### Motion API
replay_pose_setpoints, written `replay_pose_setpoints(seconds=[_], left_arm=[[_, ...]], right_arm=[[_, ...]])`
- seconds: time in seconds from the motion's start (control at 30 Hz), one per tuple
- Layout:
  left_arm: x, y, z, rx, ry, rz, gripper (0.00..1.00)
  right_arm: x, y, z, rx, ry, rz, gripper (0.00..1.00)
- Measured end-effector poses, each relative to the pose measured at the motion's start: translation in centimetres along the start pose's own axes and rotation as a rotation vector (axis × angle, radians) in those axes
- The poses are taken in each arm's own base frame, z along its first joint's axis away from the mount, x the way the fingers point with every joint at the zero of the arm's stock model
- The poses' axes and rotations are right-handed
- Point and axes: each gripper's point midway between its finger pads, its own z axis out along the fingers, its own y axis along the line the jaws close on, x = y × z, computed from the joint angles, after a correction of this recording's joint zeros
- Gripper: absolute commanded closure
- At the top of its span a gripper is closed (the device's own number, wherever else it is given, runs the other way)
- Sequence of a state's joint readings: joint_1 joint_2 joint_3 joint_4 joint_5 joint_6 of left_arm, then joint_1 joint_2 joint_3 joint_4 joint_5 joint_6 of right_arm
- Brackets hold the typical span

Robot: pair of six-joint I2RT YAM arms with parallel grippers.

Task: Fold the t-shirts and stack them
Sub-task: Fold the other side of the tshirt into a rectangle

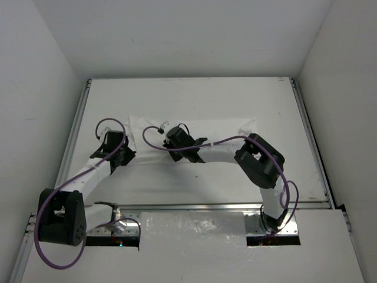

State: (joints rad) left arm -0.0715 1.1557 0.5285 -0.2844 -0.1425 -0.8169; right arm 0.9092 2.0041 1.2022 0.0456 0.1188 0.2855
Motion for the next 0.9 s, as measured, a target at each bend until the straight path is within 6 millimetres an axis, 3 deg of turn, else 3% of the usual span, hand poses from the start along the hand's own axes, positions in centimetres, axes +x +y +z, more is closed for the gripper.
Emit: replay_pose_setpoints(seconds=[0.13, 0.57, 0.9], left_arm=[[1.2, 0.2, -0.5, 0.032, 0.019, 0.004, 1.00], [1.2, -0.6, -1.1, 0.076, 0.018, 0.008, 1.00], [-2.6, -4.1, -5.2, 0.201, -0.095, -0.015, 1.00]], right_arm=[[0.9, 0.1, -0.9, -0.002, 0.007, 0.012, 1.00], [0.4, 0.2, -1.7, -0.004, 0.001, 0.031, 1.00], [-1.8, 0.9, -3.7, -0.032, -0.047, 0.043, 1.00]])
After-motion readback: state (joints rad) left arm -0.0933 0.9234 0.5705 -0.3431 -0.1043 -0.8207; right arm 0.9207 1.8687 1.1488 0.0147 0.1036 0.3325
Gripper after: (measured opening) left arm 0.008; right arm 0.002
